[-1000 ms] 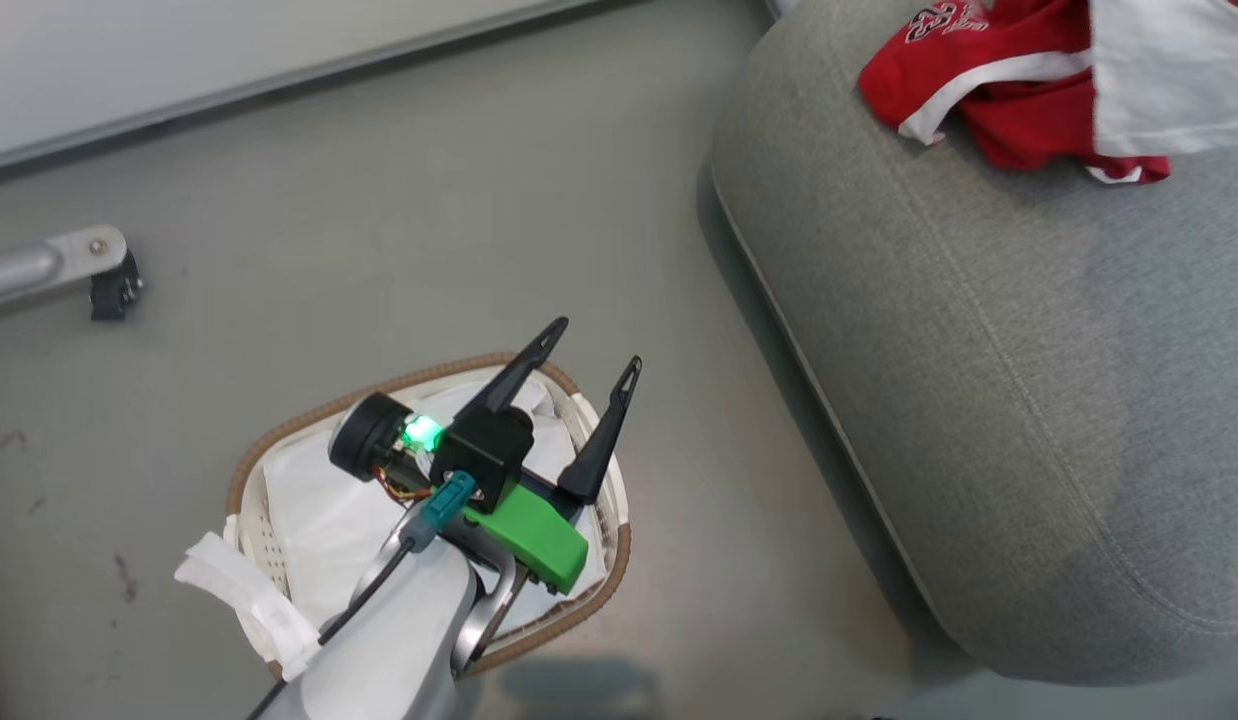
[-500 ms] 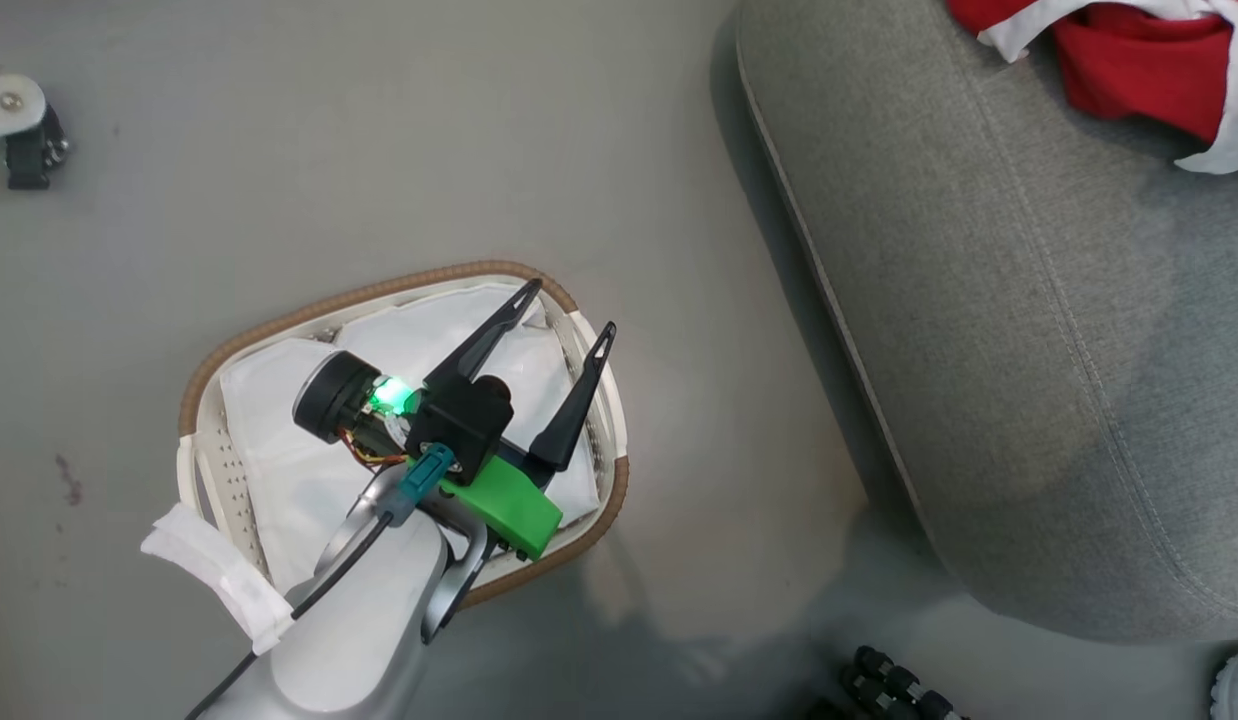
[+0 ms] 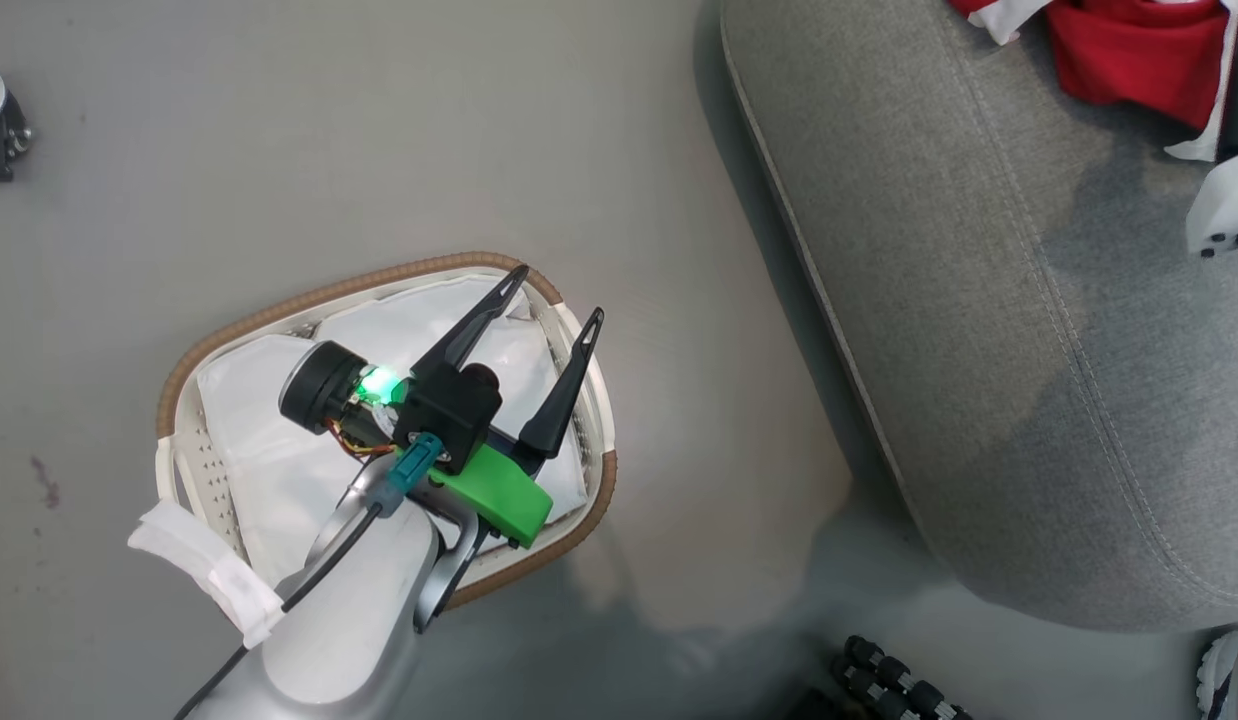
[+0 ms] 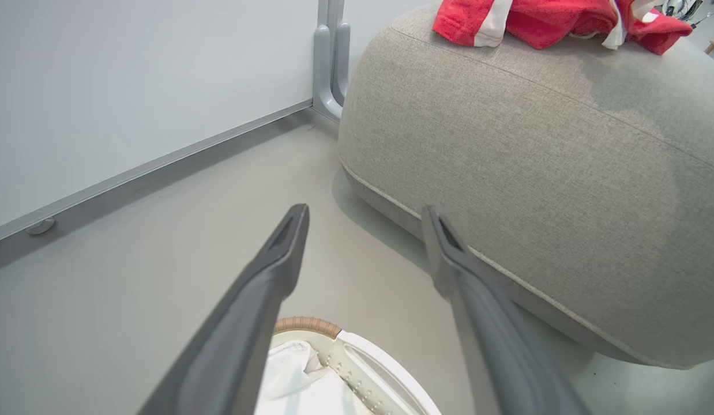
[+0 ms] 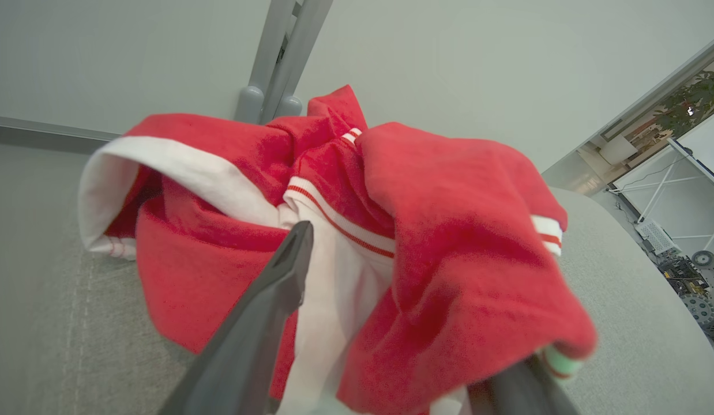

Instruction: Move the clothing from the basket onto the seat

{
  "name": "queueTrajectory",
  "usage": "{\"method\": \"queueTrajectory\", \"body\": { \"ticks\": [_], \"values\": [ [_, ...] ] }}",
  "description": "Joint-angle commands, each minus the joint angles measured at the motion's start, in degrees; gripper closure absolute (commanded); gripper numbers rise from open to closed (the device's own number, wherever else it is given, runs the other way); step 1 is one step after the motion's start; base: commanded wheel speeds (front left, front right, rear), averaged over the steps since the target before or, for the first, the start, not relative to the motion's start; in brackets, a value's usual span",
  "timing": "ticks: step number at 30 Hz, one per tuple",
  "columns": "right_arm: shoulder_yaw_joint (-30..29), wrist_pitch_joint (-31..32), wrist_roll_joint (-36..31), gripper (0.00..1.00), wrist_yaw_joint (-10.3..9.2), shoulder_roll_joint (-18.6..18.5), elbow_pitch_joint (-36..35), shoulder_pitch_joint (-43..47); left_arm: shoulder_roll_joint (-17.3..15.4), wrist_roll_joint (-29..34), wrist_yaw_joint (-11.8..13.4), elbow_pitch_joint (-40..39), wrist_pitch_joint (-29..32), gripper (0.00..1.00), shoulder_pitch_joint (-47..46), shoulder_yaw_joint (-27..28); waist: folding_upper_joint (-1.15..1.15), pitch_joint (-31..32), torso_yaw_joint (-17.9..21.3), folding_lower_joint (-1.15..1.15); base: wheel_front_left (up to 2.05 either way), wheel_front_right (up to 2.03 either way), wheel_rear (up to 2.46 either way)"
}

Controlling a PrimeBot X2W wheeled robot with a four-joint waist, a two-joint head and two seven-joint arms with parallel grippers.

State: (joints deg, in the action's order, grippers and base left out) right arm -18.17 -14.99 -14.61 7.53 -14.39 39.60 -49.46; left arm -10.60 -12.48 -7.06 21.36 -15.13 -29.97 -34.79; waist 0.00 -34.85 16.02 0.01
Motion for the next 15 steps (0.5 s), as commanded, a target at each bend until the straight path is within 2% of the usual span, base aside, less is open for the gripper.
{"method": "queueTrajectory", "body": {
  "ticks": [1,11,15],
  "values": [
    [0.2,-0.3,0.2,0.00,-0.08,0.2,-1.1,1.8,0.1,-0.2,0.3,-0.3,0.0,0.00,0.3,0.5,0.00,1.0,0.0,-0.01,0.00,0.00,0.00],
    [2.5,-0.3,2.5,0.00,-0.08,3.3,-10.0,14.4,2.0,-1.8,0.5,-0.8,0.0,0.00,3.7,3.0,0.00,8.0,-0.8,-0.01,0.00,0.00,0.00],
    [3.2,-0.3,3.6,0.00,-0.08,2.9,-12.0,17.0,3.5,-3.0,0.4,-1.1,0.0,0.00,5.2,4.6,0.00,11.3,-2.0,-0.01,0.00,0.00,0.00]
  ]
}}
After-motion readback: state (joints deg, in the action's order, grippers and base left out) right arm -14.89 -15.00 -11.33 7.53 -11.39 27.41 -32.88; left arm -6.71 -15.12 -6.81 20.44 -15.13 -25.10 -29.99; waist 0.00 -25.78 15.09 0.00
